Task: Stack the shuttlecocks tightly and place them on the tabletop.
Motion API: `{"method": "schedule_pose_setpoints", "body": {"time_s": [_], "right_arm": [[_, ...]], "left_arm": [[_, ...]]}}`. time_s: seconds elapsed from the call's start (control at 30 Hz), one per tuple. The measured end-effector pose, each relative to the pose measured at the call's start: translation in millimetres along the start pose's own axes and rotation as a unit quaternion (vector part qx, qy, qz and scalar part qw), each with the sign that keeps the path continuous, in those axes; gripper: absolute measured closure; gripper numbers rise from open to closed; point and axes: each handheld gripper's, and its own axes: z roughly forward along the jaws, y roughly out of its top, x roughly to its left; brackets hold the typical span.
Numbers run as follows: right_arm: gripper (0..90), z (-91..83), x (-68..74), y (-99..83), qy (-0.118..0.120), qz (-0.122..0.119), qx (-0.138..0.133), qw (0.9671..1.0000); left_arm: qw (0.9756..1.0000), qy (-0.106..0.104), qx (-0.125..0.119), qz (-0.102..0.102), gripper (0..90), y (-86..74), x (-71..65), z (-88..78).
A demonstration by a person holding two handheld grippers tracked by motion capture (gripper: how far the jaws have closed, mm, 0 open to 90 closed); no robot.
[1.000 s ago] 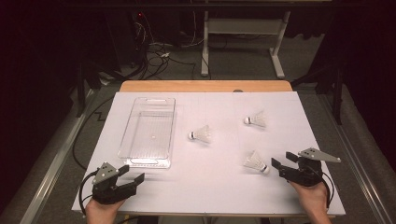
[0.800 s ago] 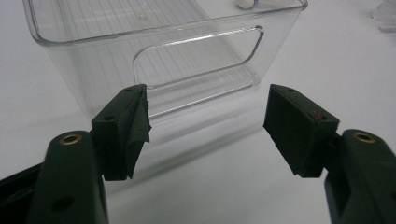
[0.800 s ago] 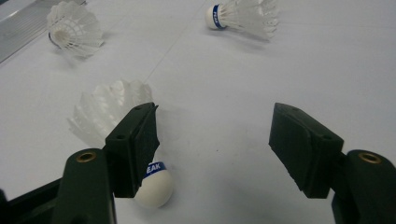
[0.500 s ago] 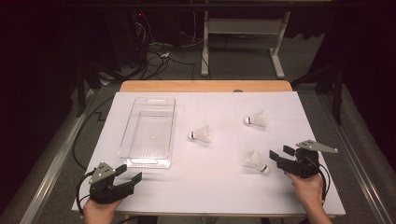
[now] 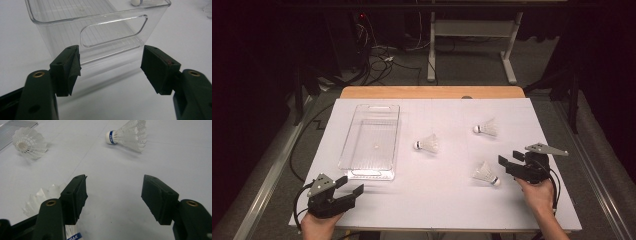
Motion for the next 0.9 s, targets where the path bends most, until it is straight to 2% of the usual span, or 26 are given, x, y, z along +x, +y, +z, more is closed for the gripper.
{"method": "schedule_pose_setpoints", "body": {"time_s": [0.27, 0.9], "right_arm": [[38.3, 10.5, 1.0, 12.3, -0.002, -0.001, 0.008, 1.0000], [41.3, 23.3, 2.0, 35.1, -0.001, 0.003, 0.025, 0.9997]], "left_arm": [[1.0000, -0.001, 0.001, -0.001, 32.6, 0.0, 0.1, 0.5], [1.0000, 0.000, 0.002, -0.001, 32.6, 0.1, 0.2, 1.3]]}}
